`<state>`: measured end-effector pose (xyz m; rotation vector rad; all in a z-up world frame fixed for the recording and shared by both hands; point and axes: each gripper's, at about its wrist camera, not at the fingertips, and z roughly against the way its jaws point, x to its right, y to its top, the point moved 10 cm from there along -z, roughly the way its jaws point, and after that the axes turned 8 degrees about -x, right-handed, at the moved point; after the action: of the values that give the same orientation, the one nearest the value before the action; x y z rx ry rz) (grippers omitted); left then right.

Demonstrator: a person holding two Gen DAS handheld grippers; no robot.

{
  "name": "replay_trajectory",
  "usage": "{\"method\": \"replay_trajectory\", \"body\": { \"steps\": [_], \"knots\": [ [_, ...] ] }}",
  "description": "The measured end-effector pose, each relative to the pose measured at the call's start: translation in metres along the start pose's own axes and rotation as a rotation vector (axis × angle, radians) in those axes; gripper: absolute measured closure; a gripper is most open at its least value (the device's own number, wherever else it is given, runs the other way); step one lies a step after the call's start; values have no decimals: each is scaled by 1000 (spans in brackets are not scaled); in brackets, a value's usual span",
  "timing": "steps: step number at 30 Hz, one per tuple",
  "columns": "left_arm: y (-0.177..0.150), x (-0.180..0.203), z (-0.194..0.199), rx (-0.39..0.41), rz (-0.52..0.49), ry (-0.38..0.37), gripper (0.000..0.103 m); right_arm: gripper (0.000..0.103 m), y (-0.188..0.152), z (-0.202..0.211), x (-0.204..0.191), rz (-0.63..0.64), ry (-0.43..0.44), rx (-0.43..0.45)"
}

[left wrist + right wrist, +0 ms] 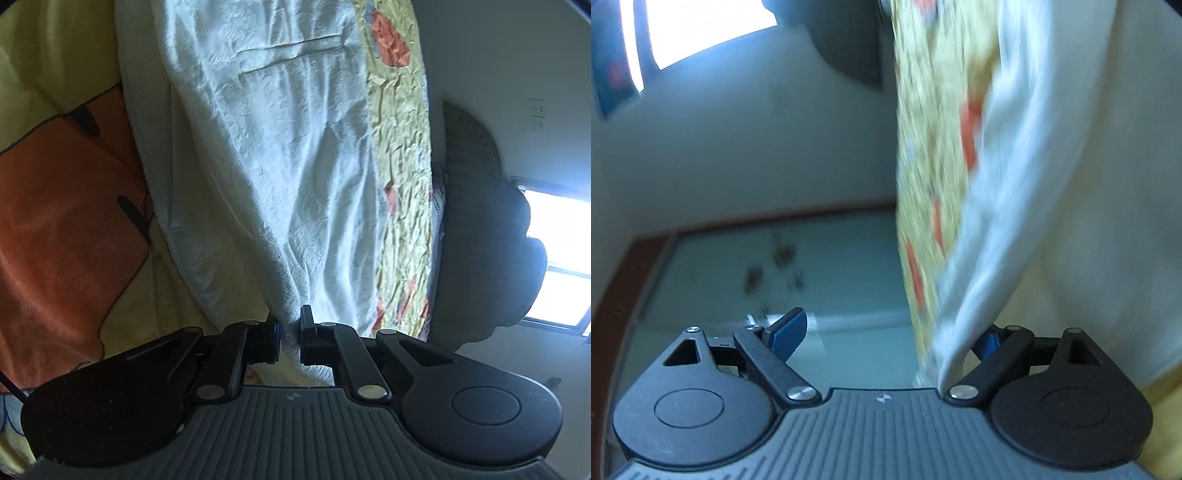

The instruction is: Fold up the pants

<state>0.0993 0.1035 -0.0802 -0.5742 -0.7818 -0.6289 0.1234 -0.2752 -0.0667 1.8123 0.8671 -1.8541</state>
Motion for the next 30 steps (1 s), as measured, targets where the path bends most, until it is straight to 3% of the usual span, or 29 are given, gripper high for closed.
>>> {"method": "replay_trajectory", "body": {
  "steps": [5, 8, 14, 17, 23, 25, 28, 30],
  "knots": [
    [0, -12, -6, -6, 9, 34, 96, 12, 62, 64, 10, -37, 23, 216],
    [0, -16, -9, -15, 18, 32, 95, 11, 83, 87, -12, -34, 83, 223],
    [1, -12, -13, -9, -3, 50, 95, 11, 126, 132, -82, 147, 108, 311],
    [1, -16, -15, -11, 5, 52, 95, 7, 136, 137, -84, 181, 32, 352],
    [2, -14, -16, -14, -3, 64, 95, 7, 160, 157, -72, 162, -20, 384],
    [2, -14, -16, -12, -2, 63, 95, 7, 160, 165, -68, 173, -94, 386],
    [1, -15, -17, -8, 0, 61, 95, 7, 157, 186, -47, 226, -340, 383],
    [1, -16, -18, -9, 0, 62, 95, 8, 158, 196, -28, 217, -431, 383]
  ]
}}
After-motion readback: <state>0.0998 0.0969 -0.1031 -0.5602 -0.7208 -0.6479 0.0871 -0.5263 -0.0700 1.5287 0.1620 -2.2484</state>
